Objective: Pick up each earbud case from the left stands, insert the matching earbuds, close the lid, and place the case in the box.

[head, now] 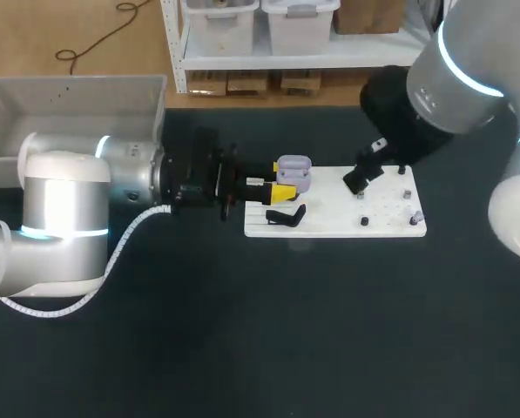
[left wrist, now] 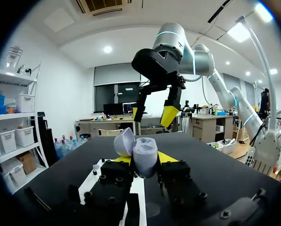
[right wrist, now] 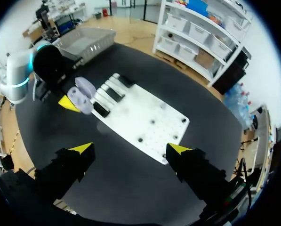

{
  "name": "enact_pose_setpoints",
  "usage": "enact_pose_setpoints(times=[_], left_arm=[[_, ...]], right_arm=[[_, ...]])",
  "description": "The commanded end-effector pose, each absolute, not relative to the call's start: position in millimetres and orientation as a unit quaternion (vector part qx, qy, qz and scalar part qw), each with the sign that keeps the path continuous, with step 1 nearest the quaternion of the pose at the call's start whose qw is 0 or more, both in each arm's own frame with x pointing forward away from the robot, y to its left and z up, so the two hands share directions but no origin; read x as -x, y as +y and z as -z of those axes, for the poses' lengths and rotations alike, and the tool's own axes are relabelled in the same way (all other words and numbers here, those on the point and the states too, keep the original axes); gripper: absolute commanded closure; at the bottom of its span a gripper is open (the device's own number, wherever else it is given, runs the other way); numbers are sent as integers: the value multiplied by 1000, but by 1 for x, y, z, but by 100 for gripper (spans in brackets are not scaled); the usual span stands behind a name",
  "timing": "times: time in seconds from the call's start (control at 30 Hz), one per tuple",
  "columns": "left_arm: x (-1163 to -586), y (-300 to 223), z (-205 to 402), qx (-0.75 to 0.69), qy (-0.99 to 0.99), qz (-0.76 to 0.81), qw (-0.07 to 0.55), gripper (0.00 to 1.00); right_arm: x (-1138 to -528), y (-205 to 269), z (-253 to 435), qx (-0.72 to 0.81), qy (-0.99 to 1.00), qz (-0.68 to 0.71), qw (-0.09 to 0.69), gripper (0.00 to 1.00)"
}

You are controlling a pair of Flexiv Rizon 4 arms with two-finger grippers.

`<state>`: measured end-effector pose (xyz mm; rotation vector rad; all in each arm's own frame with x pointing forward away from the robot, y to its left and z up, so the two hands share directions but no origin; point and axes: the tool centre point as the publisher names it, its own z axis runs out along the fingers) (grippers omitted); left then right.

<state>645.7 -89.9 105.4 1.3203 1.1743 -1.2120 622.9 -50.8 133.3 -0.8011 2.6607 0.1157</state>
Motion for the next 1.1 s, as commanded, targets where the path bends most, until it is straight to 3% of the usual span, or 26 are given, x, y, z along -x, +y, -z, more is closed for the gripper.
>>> enact_pose_setpoints(times=[0.03,0.33,1.1], left_arm=[[-650,-90,-103,-543,475,498,481,100],[-651,-90,-104,-543,475,497,482,100],[-651,-90,-104,-543,475,497,482,100]], right_arm=[[-610,-70,-129,261,948,19,181,0],[-602,-110,-98,213,967,37,135,0],[-622,-136,-44,240,968,41,54,0]])
